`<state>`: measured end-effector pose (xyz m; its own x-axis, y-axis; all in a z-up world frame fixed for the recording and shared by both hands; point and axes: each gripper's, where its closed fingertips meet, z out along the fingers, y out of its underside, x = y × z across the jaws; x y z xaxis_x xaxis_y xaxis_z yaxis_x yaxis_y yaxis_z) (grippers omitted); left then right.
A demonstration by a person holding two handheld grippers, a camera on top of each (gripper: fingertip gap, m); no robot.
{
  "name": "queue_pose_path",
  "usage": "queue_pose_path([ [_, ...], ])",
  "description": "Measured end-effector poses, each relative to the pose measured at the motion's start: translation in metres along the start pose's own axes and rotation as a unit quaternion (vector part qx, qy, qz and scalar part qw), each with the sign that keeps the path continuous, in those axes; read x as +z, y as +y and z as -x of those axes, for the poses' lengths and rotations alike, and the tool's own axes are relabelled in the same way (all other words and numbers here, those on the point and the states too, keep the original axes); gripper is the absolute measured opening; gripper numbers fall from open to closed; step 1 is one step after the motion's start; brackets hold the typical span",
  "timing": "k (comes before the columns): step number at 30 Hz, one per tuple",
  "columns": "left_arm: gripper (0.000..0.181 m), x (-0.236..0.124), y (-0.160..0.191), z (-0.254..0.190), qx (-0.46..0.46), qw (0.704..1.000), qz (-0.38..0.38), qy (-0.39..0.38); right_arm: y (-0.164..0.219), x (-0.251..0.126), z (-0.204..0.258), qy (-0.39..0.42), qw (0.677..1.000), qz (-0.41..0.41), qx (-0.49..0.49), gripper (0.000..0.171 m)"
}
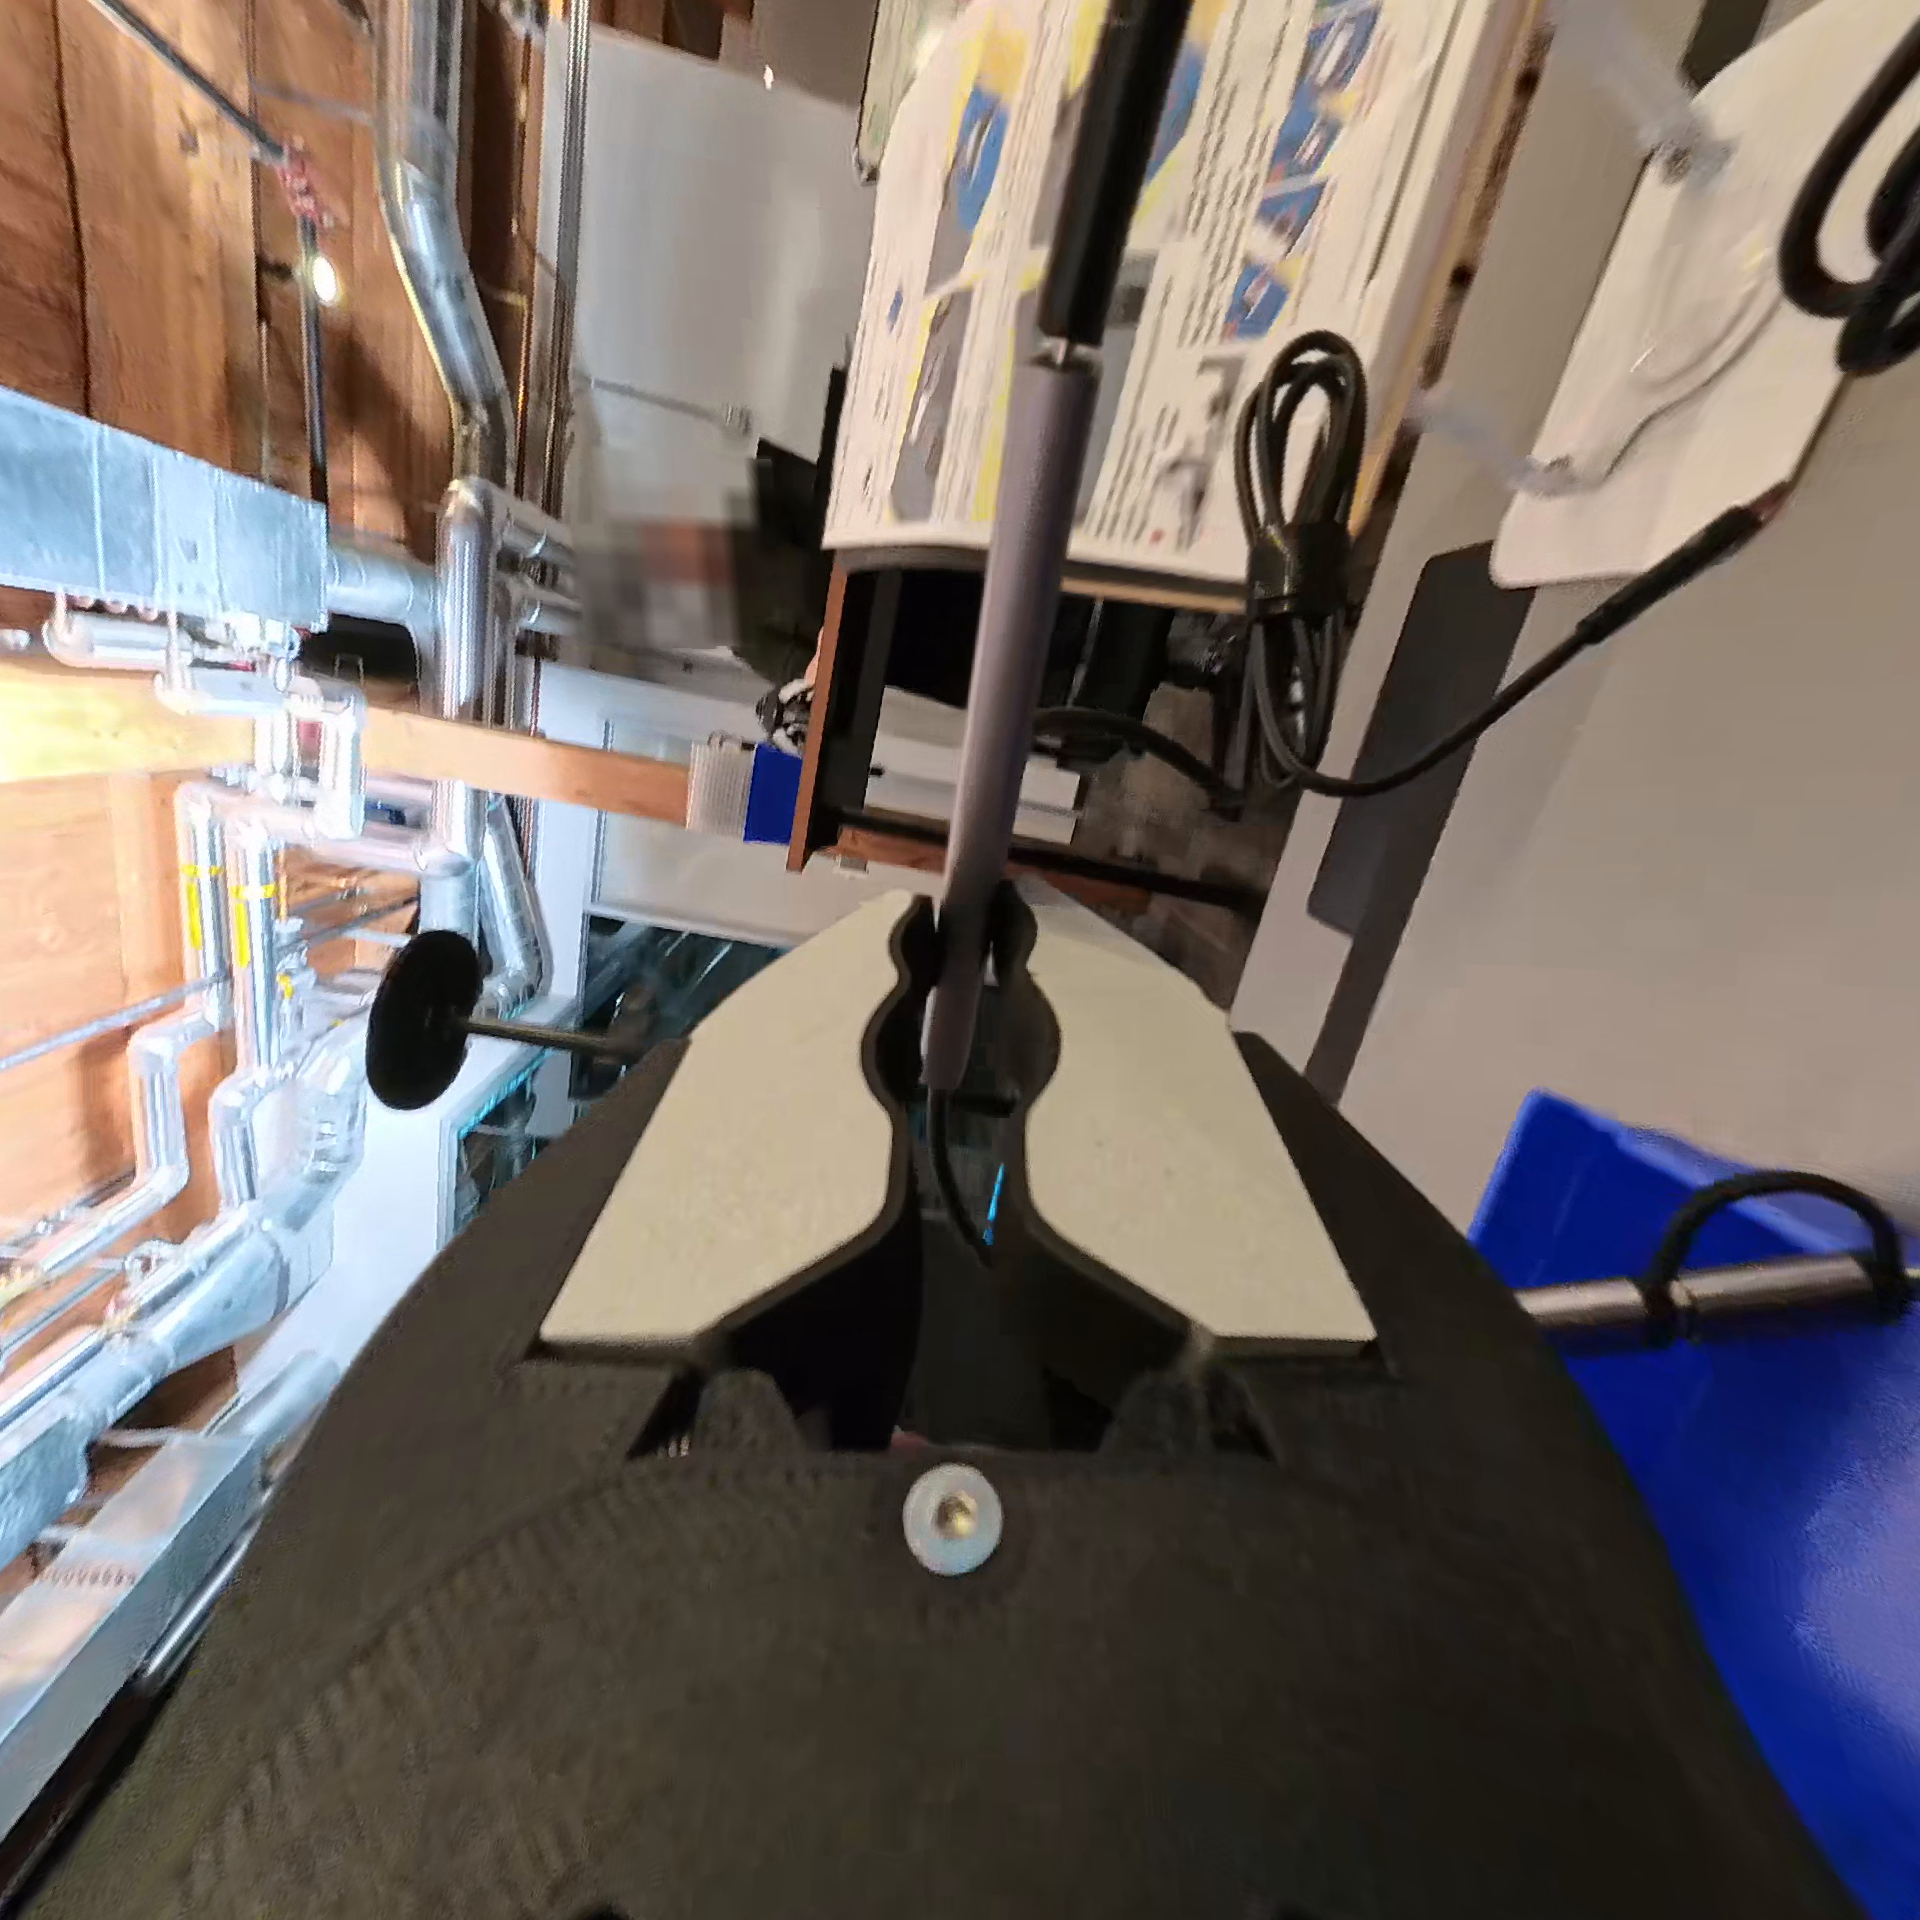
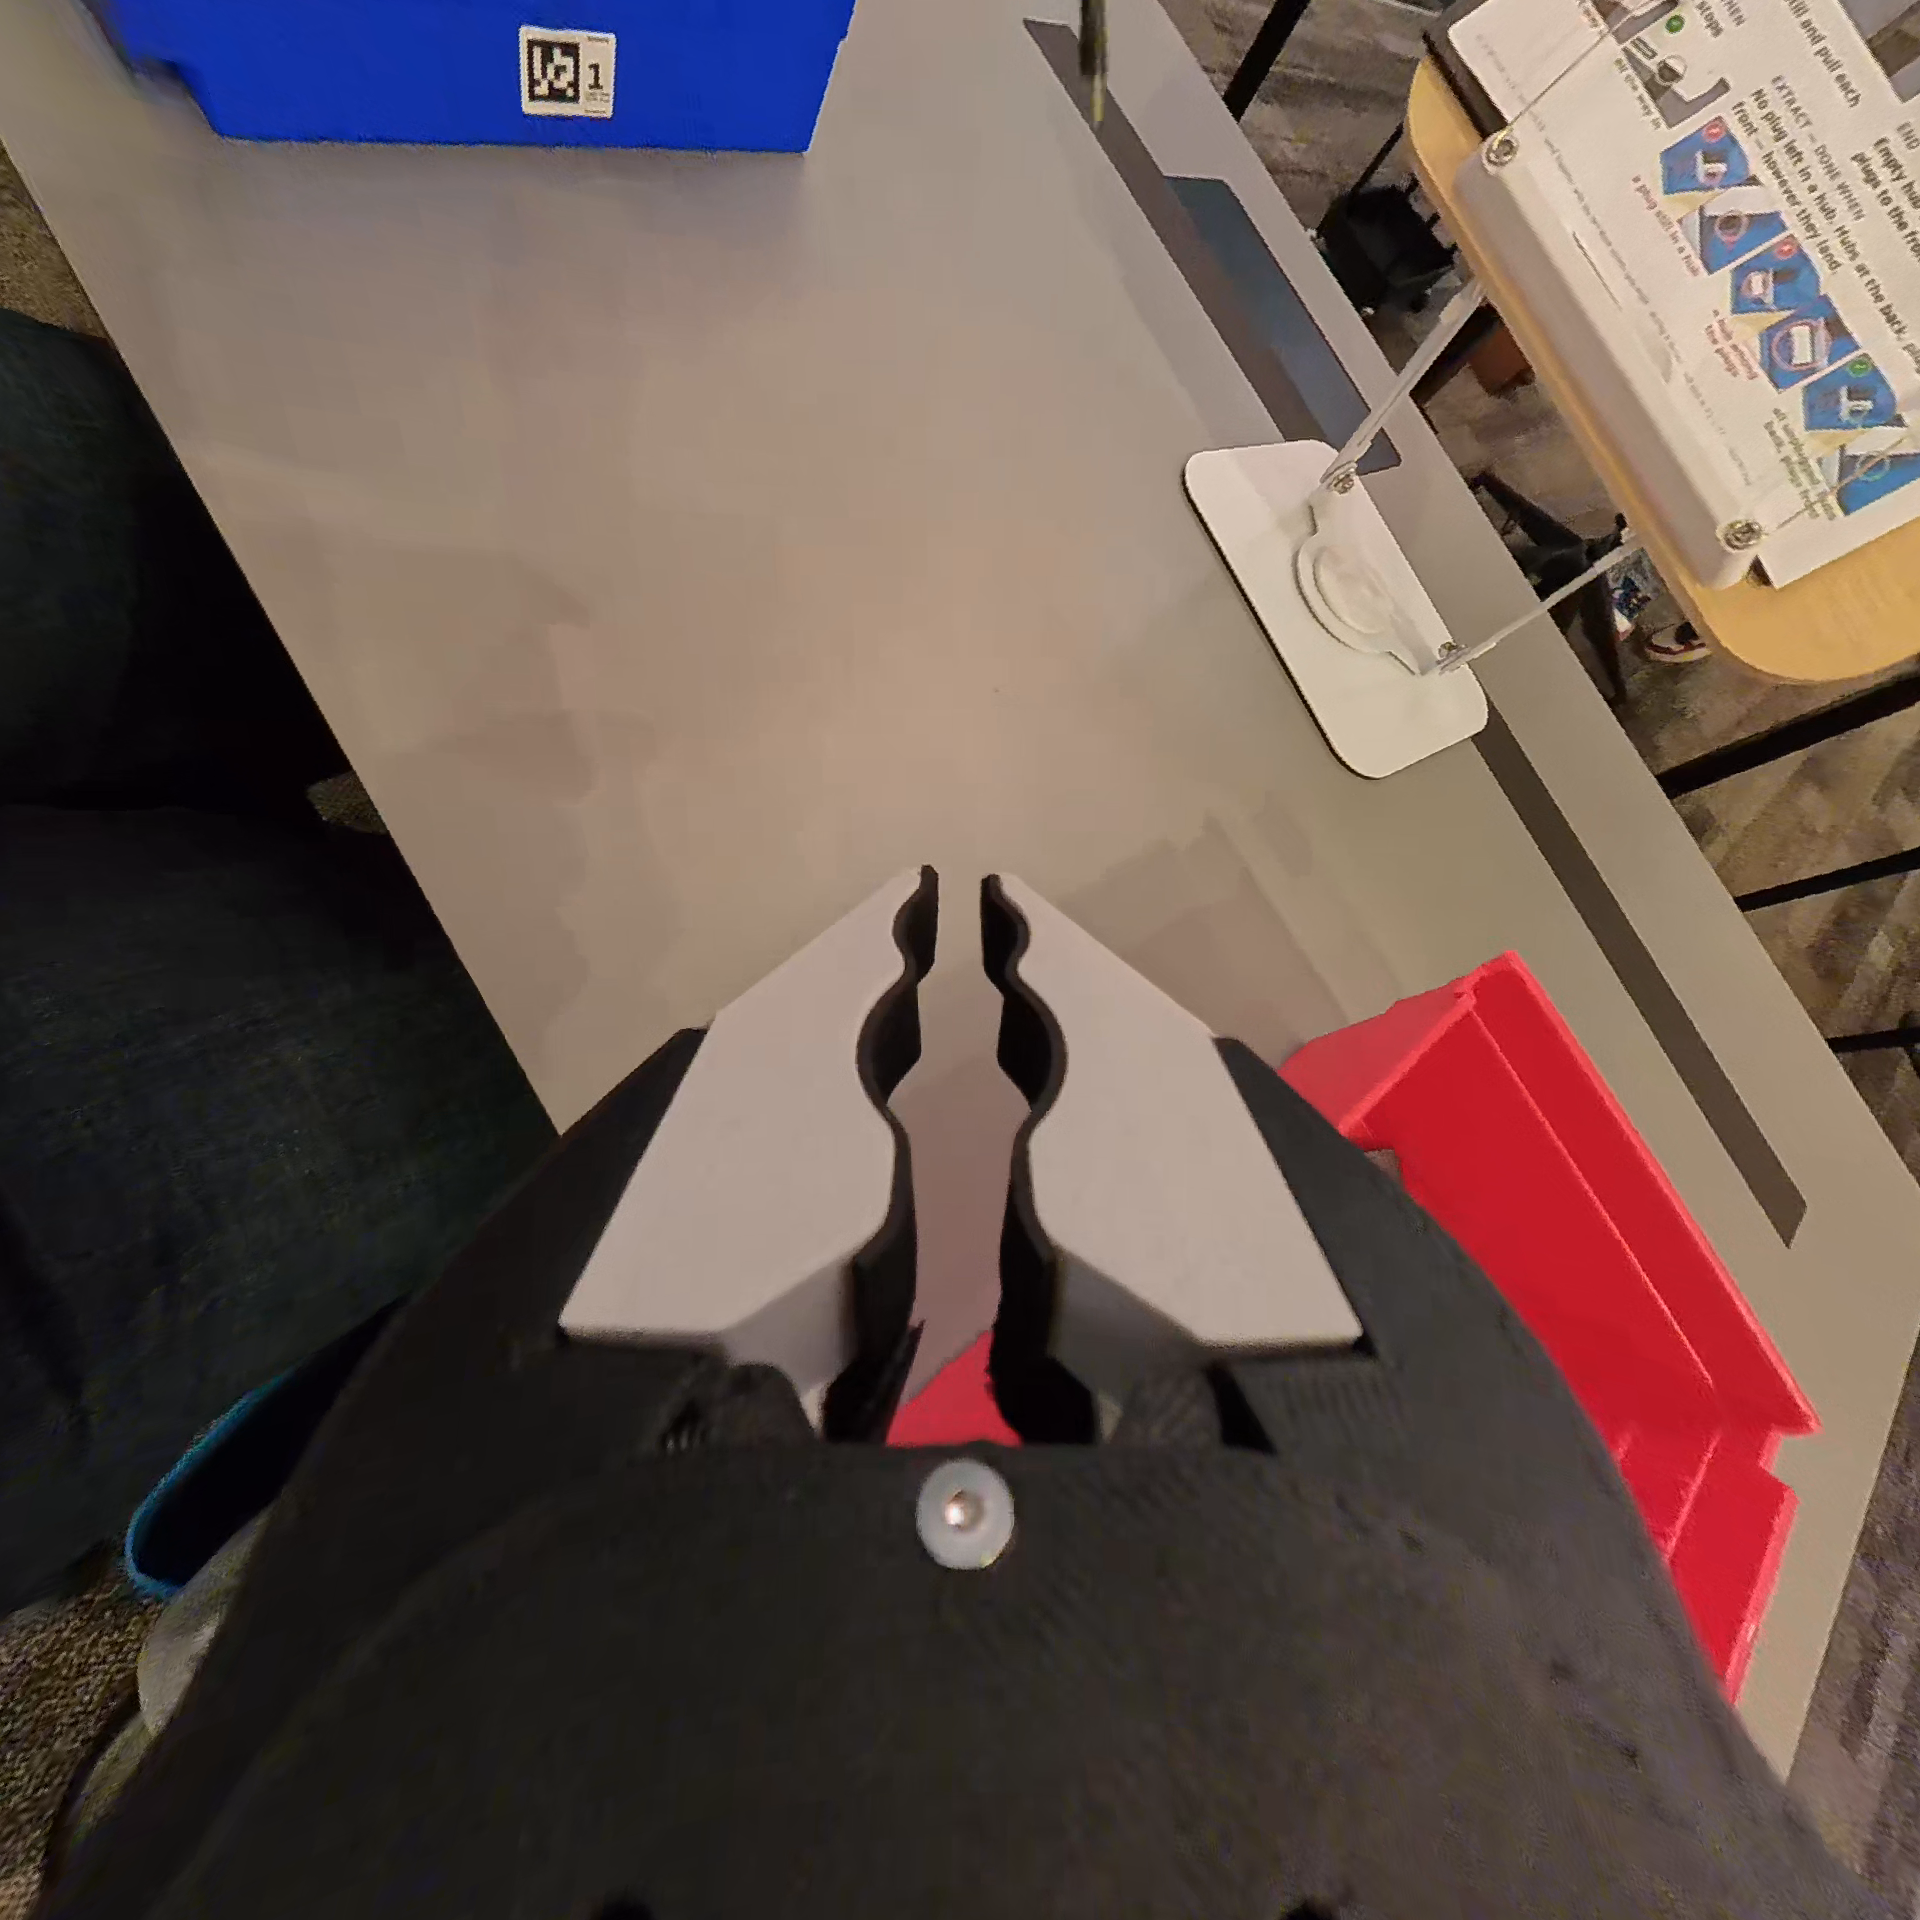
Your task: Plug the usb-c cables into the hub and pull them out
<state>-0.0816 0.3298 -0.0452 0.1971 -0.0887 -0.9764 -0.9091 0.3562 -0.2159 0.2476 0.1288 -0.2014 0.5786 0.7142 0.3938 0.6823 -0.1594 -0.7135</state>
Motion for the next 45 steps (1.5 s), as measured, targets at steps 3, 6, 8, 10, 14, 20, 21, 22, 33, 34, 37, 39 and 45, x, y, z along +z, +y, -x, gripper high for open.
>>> queue_pose_path([
  [3, 0.01, 0.007, -0.029, -0.026, 0.006, 0.999, -0.034, 0.022, -0.001, -0.004, -0.003, 0.008, 1.0, -0.008, 0.012, 0.008],
  [6, 0.01, 0.012, -0.055, -0.056, 0.012, 0.997, -0.066, 0.05, -0.003, -0.005, -0.007, 0.016, 1.0, -0.014, 0.02, 0.011],
  [8, 0.01, 0.015, -0.071, -0.078, 0.017, 0.994, -0.082, 0.069, -0.006, -0.004, -0.009, 0.023, 0.999, -0.017, 0.022, 0.012],
  [10, 0.01, 0.016, -0.083, -0.099, 0.035, 0.992, -0.092, 0.08, -0.009, -0.003, -0.01, 0.027, 0.999, -0.019, 0.022, 0.013],
  [14, 0.011, 0.018, -0.104, -0.132, 0.038, 0.989, -0.107, 0.098, -0.02, 0.004, -0.008, 0.033, 0.999, -0.028, 0.012, 0.014],
  [20, 0.01, 0.022, -0.119, -0.183, 0.037, 0.985, -0.09, 0.143, -0.041, 0.027, 0.004, 0.026, 0.998, -0.054, -0.006, 0.025],
  [21, 0.01, 0.022, -0.122, -0.191, 0.035, 0.984, -0.089, 0.151, -0.043, 0.033, 0.005, 0.031, 0.998, -0.054, -0.015, 0.027],
  [22, 0.011, 0.022, -0.125, -0.199, 0.037, 0.983, -0.084, 0.16, -0.045, 0.039, 0.006, 0.039, 0.998, -0.051, -0.028, 0.03],
  [33, 0.01, 0.013, -0.133, -0.238, 0.018, 0.974, -0.027, 0.222, -0.037, 0.109, 0.006, 0.109, 0.979, 0.038, -0.166, 0.031],
  [34, 0.01, 0.011, -0.132, -0.242, 0.018, 0.971, -0.015, 0.236, -0.036, 0.114, 0.007, 0.105, 0.98, 0.04, -0.165, 0.029],
  [37, 0.01, 0.007, -0.134, -0.242, 0.022, 0.97, -0.007, 0.241, -0.033, 0.123, 0.001, 0.113, 0.978, 0.047, -0.17, 0.013],
  [39, 0.01, 0.006, -0.135, -0.242, 0.027, 0.971, -0.009, 0.238, -0.034, 0.125, -0.002, 0.11, 0.98, 0.041, -0.161, 0.003],
  [45, 0.01, 0.003, -0.133, -0.244, -0.001, 0.969, -0.006, 0.248, -0.036, 0.127, -0.001, 0.087, 0.986, 0.018, -0.145, 0.002],
])
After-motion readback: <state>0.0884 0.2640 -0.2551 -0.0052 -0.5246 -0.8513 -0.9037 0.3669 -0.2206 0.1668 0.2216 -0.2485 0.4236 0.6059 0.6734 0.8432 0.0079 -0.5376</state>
